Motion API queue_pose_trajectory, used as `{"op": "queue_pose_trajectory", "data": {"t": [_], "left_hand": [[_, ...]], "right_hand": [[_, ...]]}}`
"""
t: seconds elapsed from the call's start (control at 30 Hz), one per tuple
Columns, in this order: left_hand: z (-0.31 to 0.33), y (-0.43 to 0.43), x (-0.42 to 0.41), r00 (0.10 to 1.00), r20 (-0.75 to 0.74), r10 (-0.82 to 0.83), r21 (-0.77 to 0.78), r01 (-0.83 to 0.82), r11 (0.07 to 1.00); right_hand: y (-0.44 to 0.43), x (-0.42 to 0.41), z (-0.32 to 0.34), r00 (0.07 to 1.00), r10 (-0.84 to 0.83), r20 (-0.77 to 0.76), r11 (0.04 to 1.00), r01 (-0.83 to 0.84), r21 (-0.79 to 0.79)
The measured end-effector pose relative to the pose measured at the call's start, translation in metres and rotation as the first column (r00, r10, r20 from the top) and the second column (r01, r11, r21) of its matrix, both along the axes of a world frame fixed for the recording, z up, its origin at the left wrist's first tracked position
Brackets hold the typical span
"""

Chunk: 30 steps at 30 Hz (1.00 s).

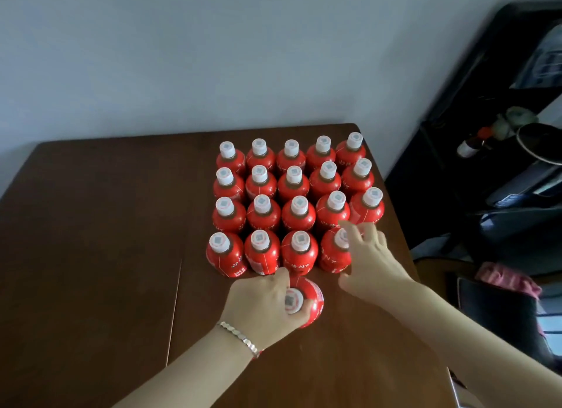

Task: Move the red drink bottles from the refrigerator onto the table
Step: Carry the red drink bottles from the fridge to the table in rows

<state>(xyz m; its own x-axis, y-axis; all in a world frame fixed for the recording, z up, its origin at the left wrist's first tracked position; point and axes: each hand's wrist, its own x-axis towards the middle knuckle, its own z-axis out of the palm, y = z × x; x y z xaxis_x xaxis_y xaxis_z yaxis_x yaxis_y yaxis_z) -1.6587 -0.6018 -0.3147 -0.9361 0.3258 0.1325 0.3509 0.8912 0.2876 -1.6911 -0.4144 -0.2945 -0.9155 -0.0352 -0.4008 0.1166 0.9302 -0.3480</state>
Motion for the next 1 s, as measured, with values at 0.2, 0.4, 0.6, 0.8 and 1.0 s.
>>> {"op": "queue_pose_trajectory", "data": {"t": [0.2, 0.4, 0.6, 0.8, 1.0], "left_hand": [[-0.003, 0.029, 0.000, 0.992, -0.093, -0.081, 0.045, 0.085, 0.995], [-0.009, 0.029, -0.003, 0.992, -0.086, -0.092, 0.121, 0.103, 0.987], [-0.023, 0.009, -0.002, 1.000, 0.000, 0.010, 0.064, -0.010, 0.998], [-0.031, -0.010, -0.002, 0.994, 0.088, 0.067, 0.001, -0.067, 0.998], [-0.032, -0.023, 0.000, 0.990, 0.097, 0.100, -0.008, -0.100, 0.995]], "right_hand": [[-0.010, 0.055, -0.035, 0.987, 0.156, -0.046, 0.958, -0.163, -0.236], [0.022, 0.068, -0.071, 0.895, -0.439, 0.075, 0.828, 0.436, -0.352], [0.056, 0.030, -0.078, 0.640, -0.769, -0.012, 0.580, 0.689, -0.435], [0.043, -0.008, -0.081, 0.734, -0.679, 0.024, 0.636, 0.604, -0.480], [0.029, 0.001, -0.088, 0.726, -0.664, 0.179, 0.551, 0.637, -0.539]]}}
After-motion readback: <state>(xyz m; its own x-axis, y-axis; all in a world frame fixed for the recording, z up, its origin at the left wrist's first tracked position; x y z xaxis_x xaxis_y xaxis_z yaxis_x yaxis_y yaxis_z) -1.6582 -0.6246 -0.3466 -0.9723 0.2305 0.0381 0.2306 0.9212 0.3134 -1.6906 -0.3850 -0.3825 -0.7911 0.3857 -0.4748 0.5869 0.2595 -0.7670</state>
